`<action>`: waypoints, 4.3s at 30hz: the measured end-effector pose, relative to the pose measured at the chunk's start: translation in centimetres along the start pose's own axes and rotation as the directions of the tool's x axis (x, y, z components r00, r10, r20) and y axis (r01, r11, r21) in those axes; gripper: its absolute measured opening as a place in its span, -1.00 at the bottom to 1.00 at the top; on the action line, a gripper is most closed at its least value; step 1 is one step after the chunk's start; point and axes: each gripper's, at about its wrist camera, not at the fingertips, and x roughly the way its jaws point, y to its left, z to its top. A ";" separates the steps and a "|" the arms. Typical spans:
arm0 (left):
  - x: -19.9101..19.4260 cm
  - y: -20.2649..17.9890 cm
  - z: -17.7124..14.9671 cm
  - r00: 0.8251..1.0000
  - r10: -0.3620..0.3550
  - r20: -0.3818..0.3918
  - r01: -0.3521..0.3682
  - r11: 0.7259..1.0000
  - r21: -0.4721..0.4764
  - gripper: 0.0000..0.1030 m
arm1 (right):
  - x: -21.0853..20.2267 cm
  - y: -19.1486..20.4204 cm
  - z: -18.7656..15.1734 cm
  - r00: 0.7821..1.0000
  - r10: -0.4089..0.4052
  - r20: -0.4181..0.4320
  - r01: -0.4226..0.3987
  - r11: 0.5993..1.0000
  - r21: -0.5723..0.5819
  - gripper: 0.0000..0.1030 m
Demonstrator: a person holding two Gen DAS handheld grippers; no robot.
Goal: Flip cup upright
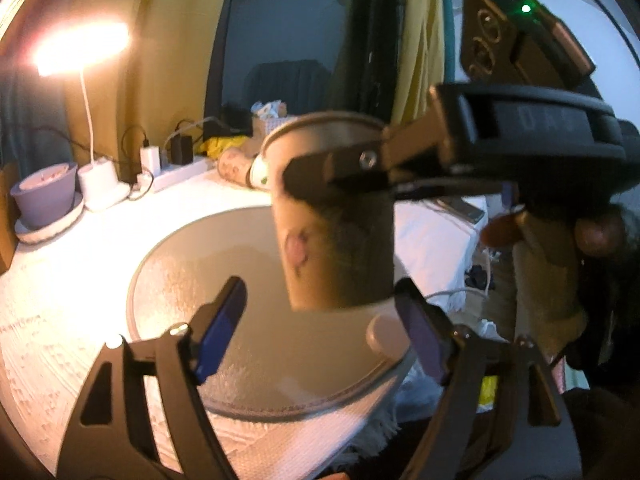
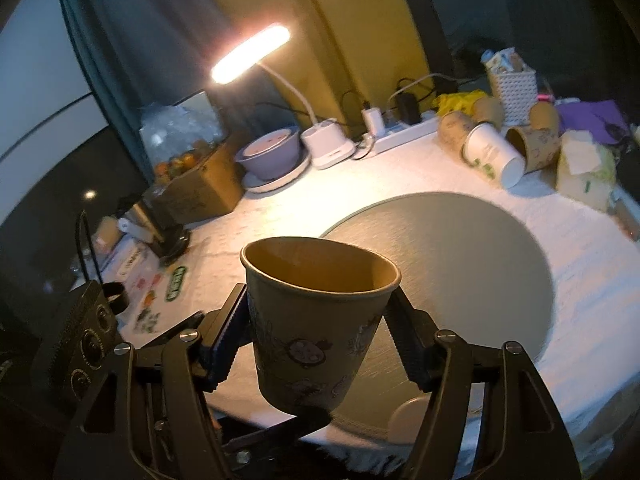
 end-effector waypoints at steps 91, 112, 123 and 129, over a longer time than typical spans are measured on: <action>3.8 4.8 2.2 0.970 0.100 -0.223 -0.140 0.975 -0.175 0.51 | 3.6 -2.6 -2.0 0.903 -0.423 0.082 0.430 0.880 -0.202 0.59; -2.6 1.3 4.5 0.988 0.140 -0.060 -0.146 0.984 -0.102 0.51 | -3.5 1.0 -2.6 0.891 -0.402 0.211 0.441 0.878 -0.185 0.59; -6.1 -0.2 6.5 0.989 0.136 0.049 -0.133 0.989 -0.063 0.64 | -7.4 3.4 -1.5 0.884 -0.369 0.285 0.430 0.883 -0.190 0.59; -7.8 -0.9 7.5 0.985 0.151 0.089 -0.148 0.988 -0.035 0.64 | -9.2 4.6 -1.1 0.871 -0.365 0.328 0.442 0.874 -0.202 0.59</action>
